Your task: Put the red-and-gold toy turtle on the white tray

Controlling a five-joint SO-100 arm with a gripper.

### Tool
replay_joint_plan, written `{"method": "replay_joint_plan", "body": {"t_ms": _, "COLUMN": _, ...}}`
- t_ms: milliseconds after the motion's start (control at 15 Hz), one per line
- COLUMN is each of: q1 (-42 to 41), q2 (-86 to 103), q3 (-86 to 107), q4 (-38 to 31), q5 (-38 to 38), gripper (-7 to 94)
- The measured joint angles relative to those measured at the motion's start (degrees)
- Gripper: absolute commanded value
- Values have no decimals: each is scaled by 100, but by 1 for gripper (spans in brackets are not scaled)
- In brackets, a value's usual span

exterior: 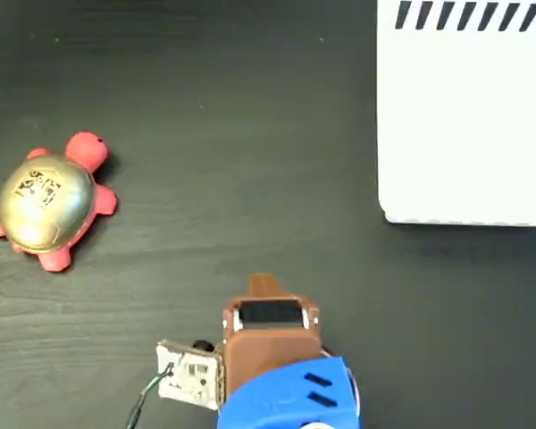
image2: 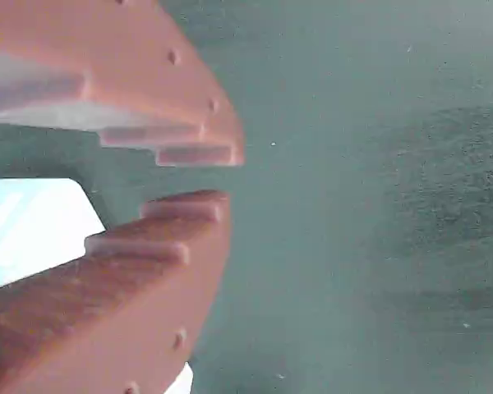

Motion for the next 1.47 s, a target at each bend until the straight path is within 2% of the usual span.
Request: {"method": "replay_joint_plan", "body": {"t_ms": 1467, "q1": -132, "q2": 0, "q3": 0, "q4": 0, "q5": -141, "gripper": 0}}
